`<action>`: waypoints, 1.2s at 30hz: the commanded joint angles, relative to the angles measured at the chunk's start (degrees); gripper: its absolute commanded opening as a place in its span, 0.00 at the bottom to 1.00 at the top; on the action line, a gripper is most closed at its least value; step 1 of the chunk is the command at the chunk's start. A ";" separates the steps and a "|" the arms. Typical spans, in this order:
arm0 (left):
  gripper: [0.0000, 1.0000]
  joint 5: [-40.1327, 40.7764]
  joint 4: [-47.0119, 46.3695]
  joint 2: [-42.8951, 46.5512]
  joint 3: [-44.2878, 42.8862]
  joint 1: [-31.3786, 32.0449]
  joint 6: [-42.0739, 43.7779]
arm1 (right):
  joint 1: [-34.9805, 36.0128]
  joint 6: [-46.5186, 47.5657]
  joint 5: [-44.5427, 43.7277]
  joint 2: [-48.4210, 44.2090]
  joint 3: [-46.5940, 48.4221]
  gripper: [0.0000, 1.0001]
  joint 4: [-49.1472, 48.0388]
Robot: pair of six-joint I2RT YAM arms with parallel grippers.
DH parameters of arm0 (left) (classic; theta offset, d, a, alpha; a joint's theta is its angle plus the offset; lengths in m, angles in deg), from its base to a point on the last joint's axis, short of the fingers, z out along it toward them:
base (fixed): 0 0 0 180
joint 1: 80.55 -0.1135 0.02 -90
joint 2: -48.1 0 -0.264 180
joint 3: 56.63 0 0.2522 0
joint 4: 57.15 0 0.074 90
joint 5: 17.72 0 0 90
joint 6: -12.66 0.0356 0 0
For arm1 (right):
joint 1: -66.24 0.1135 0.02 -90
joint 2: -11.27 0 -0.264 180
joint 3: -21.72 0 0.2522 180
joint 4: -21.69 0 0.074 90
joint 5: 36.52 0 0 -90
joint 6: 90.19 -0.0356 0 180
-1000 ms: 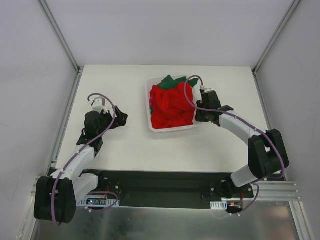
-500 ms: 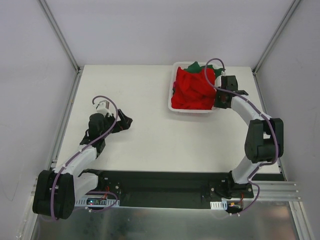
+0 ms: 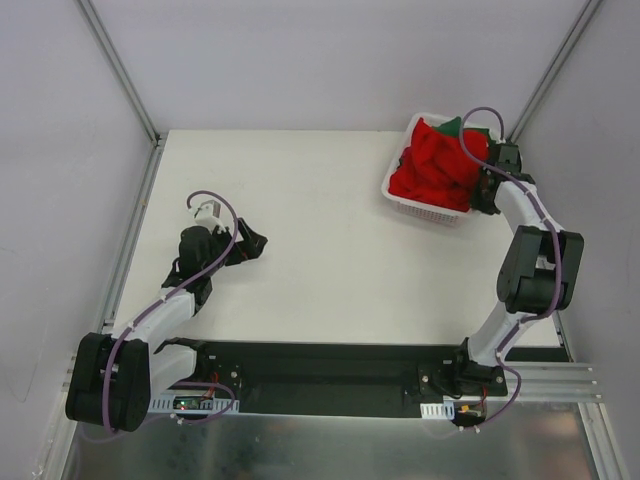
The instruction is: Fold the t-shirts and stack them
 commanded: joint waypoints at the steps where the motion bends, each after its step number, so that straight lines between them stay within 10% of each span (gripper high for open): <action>1: 0.99 -0.85 -2.80 -0.02 0.61 0.67 -0.60 | -3.75 2.50 -9.76 3.26 4.19 0.01 6.84; 7: 0.99 -1.11 -2.63 1.11 1.05 0.67 -0.51 | -5.95 3.12 -9.14 7.66 8.93 0.14 8.77; 14: 0.99 -0.59 -1.84 2.08 1.05 0.67 -0.07 | -7.01 3.30 -9.31 7.14 8.33 0.67 8.68; 28: 0.99 -1.20 -1.92 0.68 0.26 1.03 -0.07 | -5.52 0.66 -7.03 -15.00 4.72 0.88 9.47; 36: 0.99 -1.29 -2.10 -0.03 -0.09 1.20 0.10 | 7.81 2.50 1.49 -20.02 3.76 0.89 10.62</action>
